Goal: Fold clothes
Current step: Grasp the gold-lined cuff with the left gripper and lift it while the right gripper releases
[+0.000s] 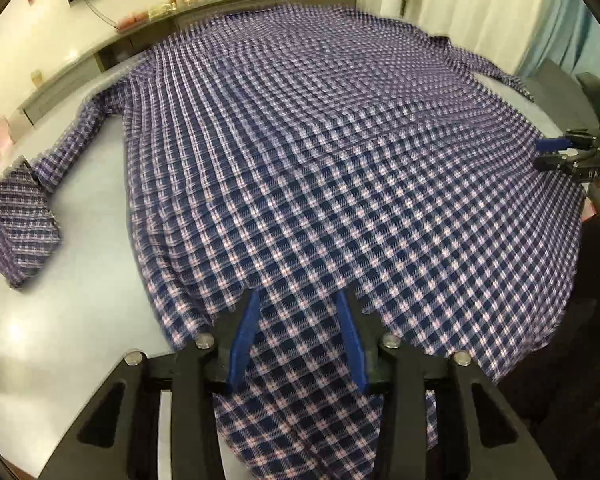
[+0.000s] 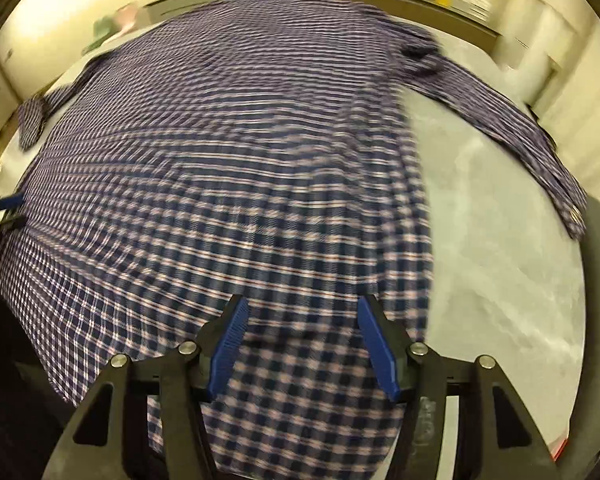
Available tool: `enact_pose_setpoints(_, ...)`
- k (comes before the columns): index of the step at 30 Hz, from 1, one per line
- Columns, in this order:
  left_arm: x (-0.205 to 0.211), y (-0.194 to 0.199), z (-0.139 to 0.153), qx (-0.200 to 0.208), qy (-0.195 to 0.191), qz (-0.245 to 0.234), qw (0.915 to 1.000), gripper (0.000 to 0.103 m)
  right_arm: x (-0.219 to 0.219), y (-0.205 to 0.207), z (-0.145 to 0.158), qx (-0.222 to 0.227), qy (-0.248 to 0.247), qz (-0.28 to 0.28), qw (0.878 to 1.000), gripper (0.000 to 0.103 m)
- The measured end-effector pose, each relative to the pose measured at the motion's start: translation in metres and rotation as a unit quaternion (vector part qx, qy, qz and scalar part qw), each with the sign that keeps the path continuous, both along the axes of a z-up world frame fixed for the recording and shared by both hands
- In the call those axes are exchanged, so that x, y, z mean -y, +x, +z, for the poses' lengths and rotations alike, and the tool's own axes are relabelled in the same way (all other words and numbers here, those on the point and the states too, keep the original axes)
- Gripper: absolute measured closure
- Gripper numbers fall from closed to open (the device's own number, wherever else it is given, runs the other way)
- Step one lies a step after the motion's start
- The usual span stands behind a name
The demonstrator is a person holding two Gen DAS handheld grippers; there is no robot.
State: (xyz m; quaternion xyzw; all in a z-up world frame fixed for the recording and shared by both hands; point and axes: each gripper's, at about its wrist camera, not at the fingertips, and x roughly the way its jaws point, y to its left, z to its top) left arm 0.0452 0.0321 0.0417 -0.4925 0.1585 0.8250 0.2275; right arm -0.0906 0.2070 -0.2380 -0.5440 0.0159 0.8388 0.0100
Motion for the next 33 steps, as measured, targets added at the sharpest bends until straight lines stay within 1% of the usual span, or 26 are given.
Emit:
enact_pose_setpoints(1, 0.004, 0.002, 0.001, 0.002, 0.0, 0.009, 1.0, 0.048, -0.013, 0.0, -0.003, -0.007, -0.011, -0.015, 1.0, 0.045)
enact_pose_setpoints(2, 0.006, 0.007, 0.0, 0.01, 0.007, 0.017, 0.9998, 0.048, -0.027, 0.0, -0.005, -0.017, -0.024, -0.03, 0.999, 0.045)
enact_pose_setpoints(3, 0.01, 0.008, -0.001, 0.013, 0.008, 0.022, 0.9996, 0.048, -0.049, -0.003, -0.002, -0.043, -0.049, -0.05, 0.997, 0.045)
enact_pose_setpoints(4, 0.016, 0.004, -0.002, 0.012, 0.005, 0.024, 0.9996, 0.047, -0.074, -0.006, -0.002, -0.065, -0.069, -0.084, 0.992, 0.044)
enact_pose_setpoints(5, 0.023, 0.001, -0.003, 0.013, 0.006, 0.029, 0.9995, 0.046, -0.105, -0.011, -0.006, -0.074, -0.072, -0.136, 0.985, 0.043)
enact_pose_setpoints(7, 0.034, -0.005, -0.006, 0.016, 0.009, 0.043, 0.9989, 0.045, -0.167, -0.022, -0.015, -0.091, -0.073, -0.238, 0.964, 0.043)
enact_pose_setpoints(8, 0.037, -0.009, -0.005, 0.016, 0.007, 0.051, 0.9985, 0.045, -0.193, -0.031, -0.021, -0.084, -0.058, -0.28, 0.954, 0.043)
enact_pose_setpoints(9, 0.036, -0.012, -0.004, 0.018, 0.002, 0.055, 0.9983, 0.045, -0.22, -0.049, -0.028, -0.079, -0.048, -0.31, 0.946, 0.043)
enact_pose_setpoints(11, 0.032, -0.021, -0.003, 0.022, -0.014, 0.061, 0.9978, 0.048, -0.262, -0.066, -0.045, -0.076, -0.054, -0.35, 0.932, 0.041)
enact_pose_setpoints(12, 0.028, -0.028, 0.001, 0.024, -0.005, 0.066, 0.9975, 0.059, -0.287, -0.064, -0.053, -0.076, -0.068, -0.37, 0.923, 0.041)
enact_pose_setpoints(13, 0.022, -0.034, 0.009, 0.027, 0.016, 0.069, 0.9971, 0.062, -0.305, -0.05, -0.05, -0.083, -0.096, -0.383, 0.915, 0.041)
enact_pose_setpoints(15, 0.011, -0.046, 0.028, 0.025, 0.054, 0.07, 0.9957, 0.062, -0.341, -0.022, -0.045, -0.098, -0.153, -0.406, 0.896, 0.041)
enact_pose_setpoints(17, -0.002, -0.057, 0.054, 0.009, 0.083, 0.06, 0.9947, 0.059, -0.369, 0.011, -0.042, -0.115, -0.209, -0.402, 0.884, 0.041)
enact_pose_setpoints(18, -0.011, -0.063, 0.066, 0.002, 0.093, 0.054, 0.9942, 0.056, -0.381, 0.026, -0.039, -0.122, -0.233, -0.399, 0.878, 0.041)
enact_pose_setpoints(19, -0.022, -0.071, 0.076, -0.003, 0.101, 0.049, 0.9937, 0.051, -0.383, 0.033, -0.029, -0.121, -0.241, -0.393, 0.879, 0.041)
enact_pose_setpoints(21, -0.053, -0.097, 0.087, 0.0, 0.122, 0.034, 0.9919, 0.048, -0.386, 0.046, -0.015, -0.126, -0.253, -0.37, 0.885, 0.068)
enact_pose_setpoints(22, -0.074, -0.105, 0.088, 0.007, 0.134, 0.019, 0.9908, 0.047, -0.39, 0.049, -0.001, -0.133, -0.251, -0.361, 0.888, 0.085)
enact_pose_setpoints(23, -0.096, -0.112, 0.088, 0.015, 0.143, 0.004, 0.9896, 0.047, -0.385, 0.051, 0.014, -0.146, -0.244, -0.35, 0.892, 0.094)
enact_pose_setpoints(24, -0.122, -0.124, 0.084, 0.02, 0.15, -0.014, 0.9884, 0.046, -0.379, 0.053, 0.03, -0.16, -0.238, -0.339, 0.896, 0.097)
enact_pose_setpoints(25, -0.152, -0.132, 0.079, 0.021, 0.151, -0.034, 0.9877, 0.044, -0.37, 0.055, 0.046, -0.173, -0.244, -0.326, 0.897, 0.097)
enact_pose_setpoints(28, -0.243, -0.14, 0.072, 0.018, 0.149, -0.094, 0.9842, 0.041, -0.351, 0.063, 0.079, -0.209, -0.258, -0.283, 0.9, 0.098)
enact_pose_setpoints(31, -0.331, -0.125, 0.061, -0.002, 0.152, -0.147, 0.9774, 0.041, -0.331, 0.069, 0.101, -0.222, -0.28, -0.253, 0.899, 0.098)
enact_pose_setpoints(33, -0.385, -0.115, 0.053, -0.004, 0.165, -0.17, 0.9715, 0.041, -0.321, 0.072, 0.11, -0.216, -0.291, -0.245, 0.899, 0.098)
